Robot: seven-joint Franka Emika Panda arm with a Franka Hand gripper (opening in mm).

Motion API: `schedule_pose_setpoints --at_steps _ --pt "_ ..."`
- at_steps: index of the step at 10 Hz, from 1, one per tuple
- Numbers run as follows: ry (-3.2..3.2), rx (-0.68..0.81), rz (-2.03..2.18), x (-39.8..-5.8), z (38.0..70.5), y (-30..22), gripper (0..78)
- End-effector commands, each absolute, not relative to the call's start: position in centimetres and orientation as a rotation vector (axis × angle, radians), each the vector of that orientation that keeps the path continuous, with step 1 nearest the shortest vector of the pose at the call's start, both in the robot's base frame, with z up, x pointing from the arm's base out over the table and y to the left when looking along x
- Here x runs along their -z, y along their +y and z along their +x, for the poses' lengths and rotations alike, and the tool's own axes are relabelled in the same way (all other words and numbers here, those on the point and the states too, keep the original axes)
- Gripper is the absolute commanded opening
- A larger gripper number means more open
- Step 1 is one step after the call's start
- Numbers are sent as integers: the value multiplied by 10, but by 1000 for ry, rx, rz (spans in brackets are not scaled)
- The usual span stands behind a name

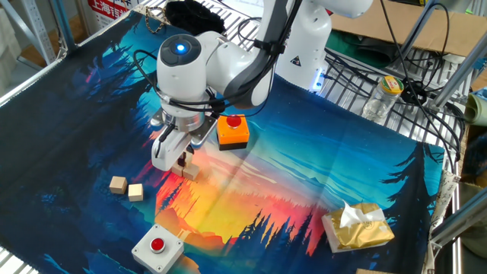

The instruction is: Stack the blocks into a pyramid shape

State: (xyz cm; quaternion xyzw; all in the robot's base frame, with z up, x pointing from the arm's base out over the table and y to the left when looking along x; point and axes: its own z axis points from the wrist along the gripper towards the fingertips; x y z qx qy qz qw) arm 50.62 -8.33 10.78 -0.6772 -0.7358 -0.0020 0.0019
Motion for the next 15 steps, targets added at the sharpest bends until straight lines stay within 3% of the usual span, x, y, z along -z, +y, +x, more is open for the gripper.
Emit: schedule_pose_setpoints --at_steps 1,15 --pt "-2311 9 -2126 -105 508 -82 11" --pt "-2312 34 -2104 -106 512 -80 11"
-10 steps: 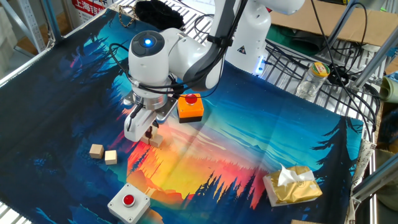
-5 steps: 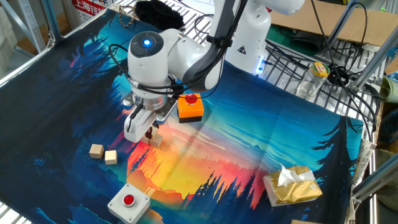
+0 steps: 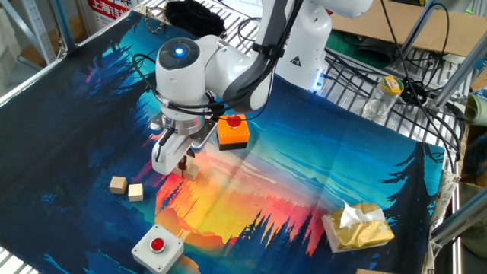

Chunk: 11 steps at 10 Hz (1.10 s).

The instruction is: Stack the blocks into a pyramid shape

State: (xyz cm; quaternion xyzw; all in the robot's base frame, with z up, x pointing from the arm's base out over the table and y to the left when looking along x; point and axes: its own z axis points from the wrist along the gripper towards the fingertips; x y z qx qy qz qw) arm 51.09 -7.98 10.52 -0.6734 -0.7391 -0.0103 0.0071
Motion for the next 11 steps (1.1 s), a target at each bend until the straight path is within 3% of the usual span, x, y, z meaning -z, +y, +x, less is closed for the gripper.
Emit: schedule_pose_setpoints --at_steps 1,11 --pt "-2315 29 -2103 -106 512 -80 11" --pt "-2311 20 -2111 -106 512 -80 11"
